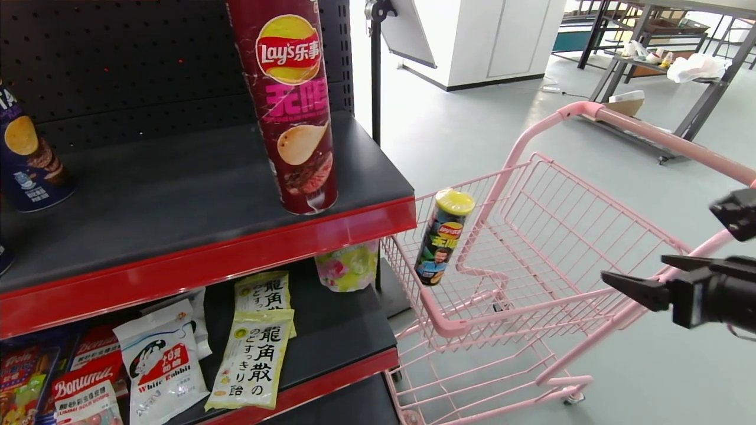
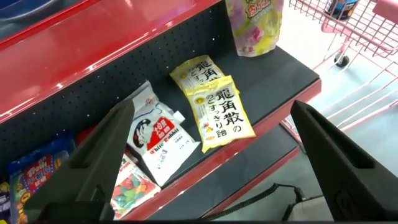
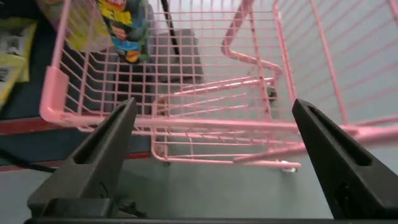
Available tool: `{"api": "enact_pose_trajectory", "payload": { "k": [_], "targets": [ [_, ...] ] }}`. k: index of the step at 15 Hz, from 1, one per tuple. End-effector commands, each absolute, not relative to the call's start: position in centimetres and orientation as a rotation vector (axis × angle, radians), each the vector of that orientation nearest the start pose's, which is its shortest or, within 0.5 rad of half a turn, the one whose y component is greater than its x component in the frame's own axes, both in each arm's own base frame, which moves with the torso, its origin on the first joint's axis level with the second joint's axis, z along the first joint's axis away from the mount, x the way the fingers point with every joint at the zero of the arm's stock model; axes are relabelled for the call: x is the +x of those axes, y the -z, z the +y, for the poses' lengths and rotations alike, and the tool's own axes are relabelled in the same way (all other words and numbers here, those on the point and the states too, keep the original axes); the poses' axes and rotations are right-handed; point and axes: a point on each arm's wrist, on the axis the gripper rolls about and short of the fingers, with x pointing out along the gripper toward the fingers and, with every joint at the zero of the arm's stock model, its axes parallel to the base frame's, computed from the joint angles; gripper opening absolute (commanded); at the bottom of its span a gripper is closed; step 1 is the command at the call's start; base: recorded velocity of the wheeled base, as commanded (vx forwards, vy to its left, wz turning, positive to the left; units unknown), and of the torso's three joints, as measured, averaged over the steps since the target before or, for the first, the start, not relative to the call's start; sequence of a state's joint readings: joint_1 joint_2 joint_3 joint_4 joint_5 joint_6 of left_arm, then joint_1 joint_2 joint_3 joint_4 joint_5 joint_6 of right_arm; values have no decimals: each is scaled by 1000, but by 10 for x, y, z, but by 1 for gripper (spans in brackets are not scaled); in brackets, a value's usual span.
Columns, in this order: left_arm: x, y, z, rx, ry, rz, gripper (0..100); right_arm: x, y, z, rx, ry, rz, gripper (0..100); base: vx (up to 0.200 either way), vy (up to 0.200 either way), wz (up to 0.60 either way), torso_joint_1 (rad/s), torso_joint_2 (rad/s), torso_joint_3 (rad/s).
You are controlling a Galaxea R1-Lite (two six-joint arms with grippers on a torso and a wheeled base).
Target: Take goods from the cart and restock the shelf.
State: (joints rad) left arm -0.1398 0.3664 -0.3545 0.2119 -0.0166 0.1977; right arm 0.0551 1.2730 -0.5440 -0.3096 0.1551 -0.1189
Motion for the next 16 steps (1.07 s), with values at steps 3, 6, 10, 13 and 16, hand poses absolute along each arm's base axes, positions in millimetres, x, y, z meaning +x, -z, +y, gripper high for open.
{"api": "enact_pose_trajectory", "payload": {
  "k": [3, 6, 10, 13, 16],
  "targets": [
    [-2, -158, 0, 211, 171, 225, 100, 299, -164, 75, 56, -361, 460, 100, 0, 0, 0, 0, 0, 0],
    [-1, -159, 0, 212, 159, 228, 100, 330, -146, 92, 50, -376, 419, 100, 0, 0, 0, 0, 0, 0],
    [-1, -159, 0, 213, 146, 231, 100, 345, -144, 115, 54, -424, 407, 100, 0, 0, 0, 0, 0, 0],
    [-1, -160, 1, 214, 135, 227, 100, 347, -140, 127, 63, -450, 413, 100, 0, 0, 0, 0, 0, 0],
    [-1, -160, 1, 215, 135, 229, 100, 359, -133, 135, 73, -452, 416, 100, 0, 0, 0, 0, 0, 0]
  ]
}}
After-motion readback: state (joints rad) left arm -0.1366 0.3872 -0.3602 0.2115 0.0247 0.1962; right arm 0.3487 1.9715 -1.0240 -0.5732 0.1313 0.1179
